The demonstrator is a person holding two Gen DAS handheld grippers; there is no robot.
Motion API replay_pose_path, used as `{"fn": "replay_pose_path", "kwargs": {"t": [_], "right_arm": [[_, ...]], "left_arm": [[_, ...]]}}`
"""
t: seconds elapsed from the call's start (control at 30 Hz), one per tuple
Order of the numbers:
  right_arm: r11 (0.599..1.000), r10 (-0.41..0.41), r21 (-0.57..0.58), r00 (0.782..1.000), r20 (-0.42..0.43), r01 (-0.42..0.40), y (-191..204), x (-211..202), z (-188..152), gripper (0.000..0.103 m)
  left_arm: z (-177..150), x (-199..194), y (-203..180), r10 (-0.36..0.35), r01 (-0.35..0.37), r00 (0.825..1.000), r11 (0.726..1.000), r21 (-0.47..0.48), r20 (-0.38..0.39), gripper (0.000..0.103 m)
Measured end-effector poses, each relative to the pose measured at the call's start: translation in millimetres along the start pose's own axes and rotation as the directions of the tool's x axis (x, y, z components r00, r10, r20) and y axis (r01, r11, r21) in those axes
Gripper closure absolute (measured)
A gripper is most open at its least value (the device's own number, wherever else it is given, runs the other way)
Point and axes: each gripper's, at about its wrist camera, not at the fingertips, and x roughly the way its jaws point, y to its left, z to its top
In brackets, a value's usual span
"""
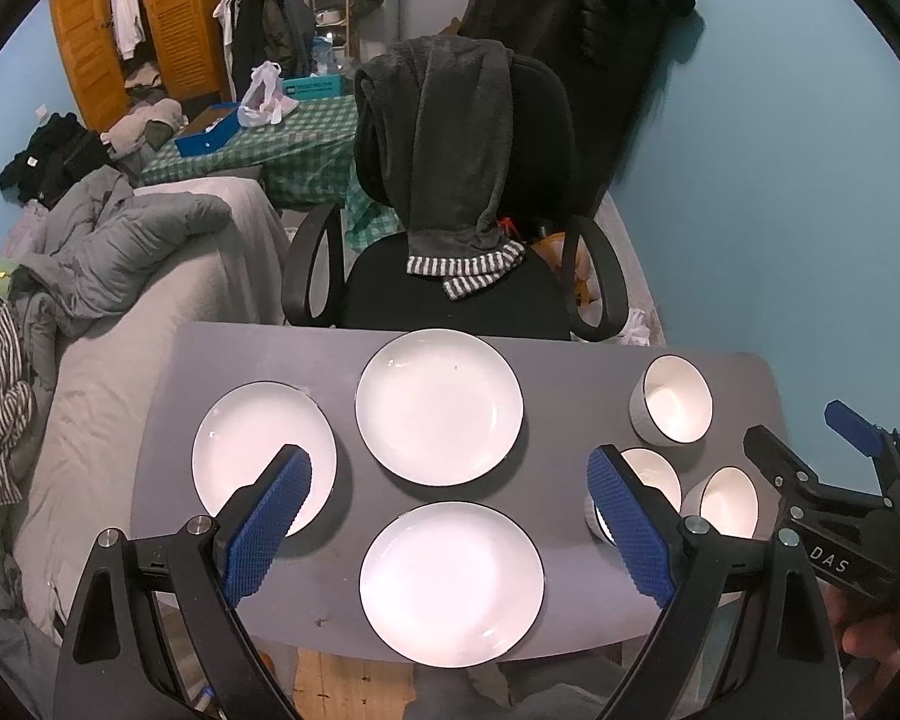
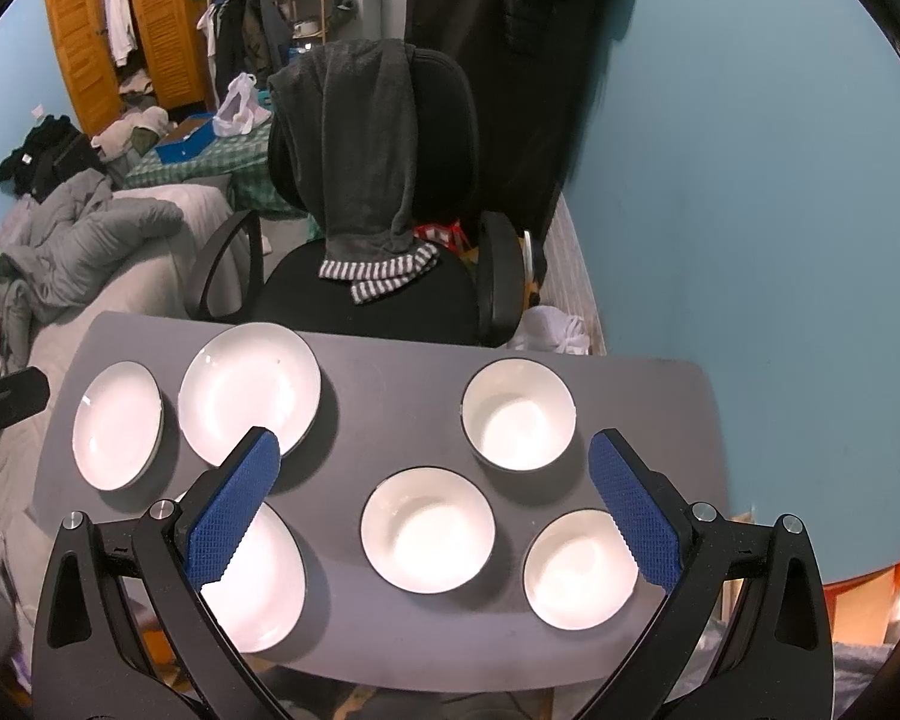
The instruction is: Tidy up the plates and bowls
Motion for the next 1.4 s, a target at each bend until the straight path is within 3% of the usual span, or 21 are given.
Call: {"fn": "replay_pose_path", "kwargs": {"t": [1.4], "right_arm": [[1.000, -0.001, -0.003, 1.000, -0.004, 0.001, 7.1, 1.0, -4.8, 0.002]], "left_arm": [[-3.7, 0.9, 2.5, -0.060, 0.059, 0.998, 0.997, -0.044, -0.020, 0.009]]}}
